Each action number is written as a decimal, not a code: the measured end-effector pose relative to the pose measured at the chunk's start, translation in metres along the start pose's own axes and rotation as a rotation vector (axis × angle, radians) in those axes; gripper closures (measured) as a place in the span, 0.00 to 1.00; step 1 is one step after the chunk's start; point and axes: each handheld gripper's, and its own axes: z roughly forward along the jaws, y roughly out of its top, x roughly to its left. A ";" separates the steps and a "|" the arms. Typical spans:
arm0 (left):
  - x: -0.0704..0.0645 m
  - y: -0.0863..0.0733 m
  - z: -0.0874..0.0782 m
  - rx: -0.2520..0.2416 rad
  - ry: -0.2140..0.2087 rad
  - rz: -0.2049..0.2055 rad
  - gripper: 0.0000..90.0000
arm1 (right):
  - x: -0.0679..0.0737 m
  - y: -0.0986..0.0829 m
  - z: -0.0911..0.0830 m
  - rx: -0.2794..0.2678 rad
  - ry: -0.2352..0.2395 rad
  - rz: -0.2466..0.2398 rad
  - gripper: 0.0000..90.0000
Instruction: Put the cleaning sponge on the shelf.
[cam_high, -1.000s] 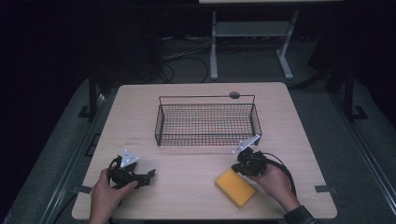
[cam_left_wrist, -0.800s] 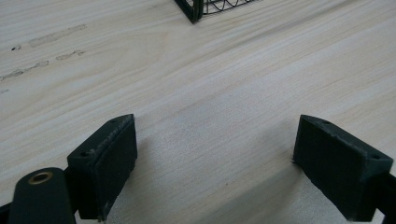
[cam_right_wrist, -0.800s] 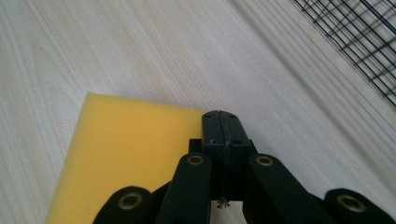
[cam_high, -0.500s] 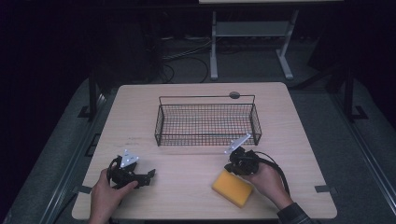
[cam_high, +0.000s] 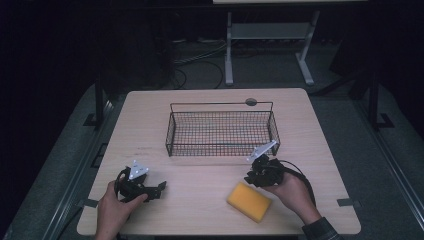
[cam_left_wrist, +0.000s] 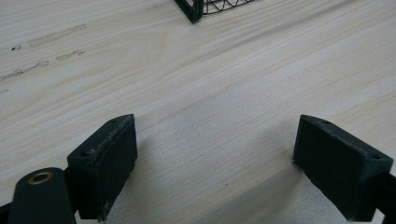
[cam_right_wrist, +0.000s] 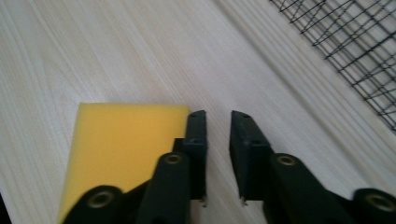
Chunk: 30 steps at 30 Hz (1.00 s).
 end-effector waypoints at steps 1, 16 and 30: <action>0.000 0.000 0.000 -0.001 0.000 0.000 0.14 | 0.000 0.000 -0.002 -0.004 -0.003 0.005 0.73; 0.000 0.000 0.000 0.000 0.000 0.000 0.14 | 0.001 -0.008 -0.019 0.022 -0.018 0.077 0.22; 0.000 0.000 0.000 0.000 -0.001 0.002 0.14 | 0.017 -0.014 -0.018 0.057 -0.049 0.068 0.00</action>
